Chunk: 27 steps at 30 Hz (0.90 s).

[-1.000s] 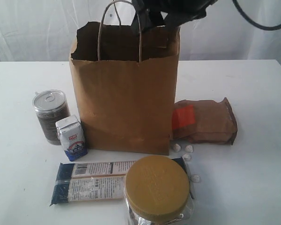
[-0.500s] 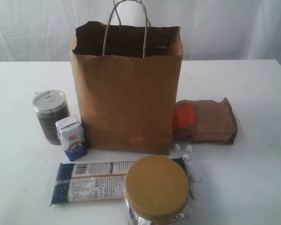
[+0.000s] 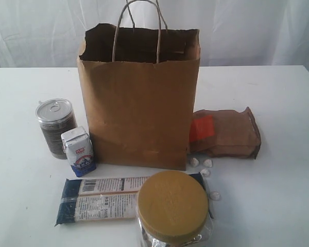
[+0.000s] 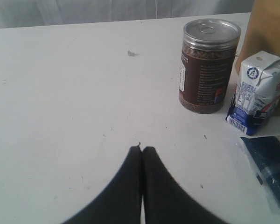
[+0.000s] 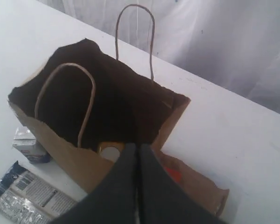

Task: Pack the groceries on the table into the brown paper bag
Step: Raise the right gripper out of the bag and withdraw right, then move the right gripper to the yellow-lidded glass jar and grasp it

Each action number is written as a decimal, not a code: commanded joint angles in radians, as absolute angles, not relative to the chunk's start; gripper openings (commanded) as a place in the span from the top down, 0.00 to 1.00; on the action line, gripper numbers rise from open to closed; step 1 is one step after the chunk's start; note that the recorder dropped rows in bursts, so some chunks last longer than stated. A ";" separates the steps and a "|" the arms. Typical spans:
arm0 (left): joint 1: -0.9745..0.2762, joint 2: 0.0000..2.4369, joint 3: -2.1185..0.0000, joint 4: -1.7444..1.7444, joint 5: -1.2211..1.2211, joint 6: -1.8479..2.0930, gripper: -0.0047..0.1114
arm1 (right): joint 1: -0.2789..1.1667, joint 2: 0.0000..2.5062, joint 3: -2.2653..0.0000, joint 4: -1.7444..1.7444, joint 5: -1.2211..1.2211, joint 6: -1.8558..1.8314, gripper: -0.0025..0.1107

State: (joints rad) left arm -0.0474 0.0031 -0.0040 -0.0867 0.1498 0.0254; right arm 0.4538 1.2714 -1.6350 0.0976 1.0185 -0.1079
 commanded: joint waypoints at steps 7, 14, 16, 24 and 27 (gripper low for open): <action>-0.052 0.000 0.000 -0.096 0.150 0.026 0.96 | 0.457 1.023 -1.423 0.040 0.951 -0.061 0.98; -0.052 0.000 0.000 -0.096 0.150 0.026 0.96 | 0.457 0.824 -1.227 -0.030 0.940 0.006 0.98; -0.052 0.000 0.000 -0.096 0.150 0.026 0.96 | 0.457 0.774 -1.170 -0.030 0.935 0.009 0.98; -0.052 0.000 0.000 -0.096 0.150 0.026 0.96 | 0.457 0.640 -0.951 0.020 0.937 0.057 0.98; -0.052 0.000 0.000 -0.096 0.150 0.026 0.96 | 0.457 0.624 -0.900 0.078 0.935 0.045 0.97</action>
